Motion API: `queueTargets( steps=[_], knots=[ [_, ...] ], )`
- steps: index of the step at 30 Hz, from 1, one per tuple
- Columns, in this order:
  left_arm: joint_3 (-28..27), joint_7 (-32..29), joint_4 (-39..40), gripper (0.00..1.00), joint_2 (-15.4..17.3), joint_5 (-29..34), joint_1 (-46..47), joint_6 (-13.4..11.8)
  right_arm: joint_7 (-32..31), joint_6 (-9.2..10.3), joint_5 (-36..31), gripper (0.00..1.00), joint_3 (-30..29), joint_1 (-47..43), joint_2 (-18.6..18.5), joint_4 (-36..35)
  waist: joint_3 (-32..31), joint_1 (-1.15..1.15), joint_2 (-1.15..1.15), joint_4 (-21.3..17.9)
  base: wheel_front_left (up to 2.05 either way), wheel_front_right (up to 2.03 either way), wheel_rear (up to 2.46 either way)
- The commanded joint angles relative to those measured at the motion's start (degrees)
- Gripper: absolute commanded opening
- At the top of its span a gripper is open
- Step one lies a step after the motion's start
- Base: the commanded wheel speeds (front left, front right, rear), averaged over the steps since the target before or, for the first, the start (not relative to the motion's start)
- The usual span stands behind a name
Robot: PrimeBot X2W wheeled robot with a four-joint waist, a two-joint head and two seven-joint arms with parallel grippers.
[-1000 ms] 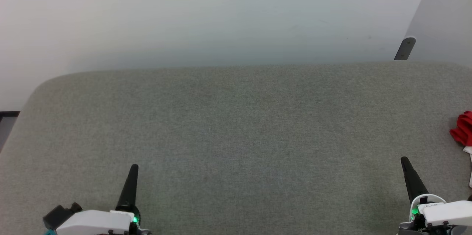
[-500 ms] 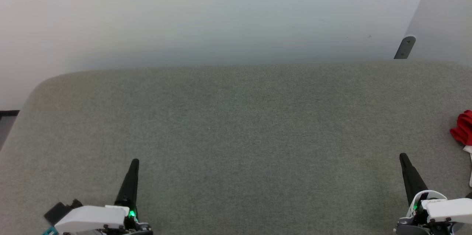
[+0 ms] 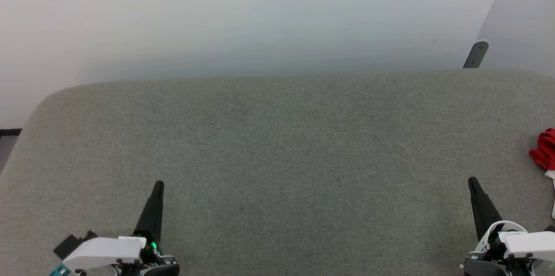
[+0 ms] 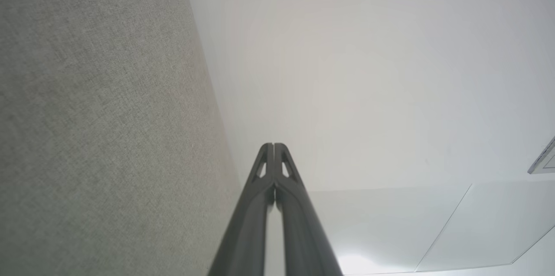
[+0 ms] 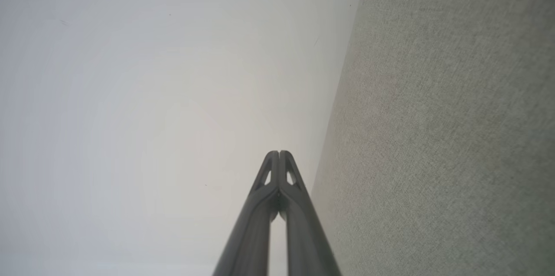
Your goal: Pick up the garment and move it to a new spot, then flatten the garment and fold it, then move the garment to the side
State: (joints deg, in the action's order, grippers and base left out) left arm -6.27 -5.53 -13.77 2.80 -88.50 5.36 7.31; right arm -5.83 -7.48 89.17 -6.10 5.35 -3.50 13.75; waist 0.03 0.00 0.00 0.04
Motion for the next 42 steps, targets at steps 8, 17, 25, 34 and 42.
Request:
queueTargets(
  steps=[8,17,25,34,42],
  knots=[
    [-0.33,-0.99,-0.34,0.00,0.23,-3.66,1.08,0.31,-0.79,-0.02,2.98,0.00,-0.50,1.27,0.69,0.28,0.12,0.00,0.00,-0.04,0.00,0.00,0.00],
    [-0.36,-1.19,-0.38,0.00,0.22,-3.97,1.22,0.31,-0.83,-0.02,3.30,0.00,-0.52,1.01,0.79,0.32,0.15,0.00,0.00,-0.04,0.00,0.00,0.00],
    [-0.37,-1.20,-0.37,0.00,0.21,-3.96,1.21,0.31,-0.83,-0.02,3.30,0.00,-0.52,1.01,0.79,0.32,0.15,0.00,0.00,-0.04,0.00,0.00,0.00],
    [-0.38,-1.21,-0.37,0.00,0.20,-3.95,1.21,0.31,-0.84,-0.02,3.29,0.00,-0.53,1.01,0.79,0.32,0.15,0.00,0.00,-0.04,0.00,0.00,0.00],
    [-0.38,-1.22,-0.37,0.00,0.19,-3.94,1.21,0.31,-0.85,-0.02,3.29,0.00,-0.53,1.01,0.79,0.32,0.15,0.00,0.00,-0.04,0.00,0.00,0.00]
  ],
)
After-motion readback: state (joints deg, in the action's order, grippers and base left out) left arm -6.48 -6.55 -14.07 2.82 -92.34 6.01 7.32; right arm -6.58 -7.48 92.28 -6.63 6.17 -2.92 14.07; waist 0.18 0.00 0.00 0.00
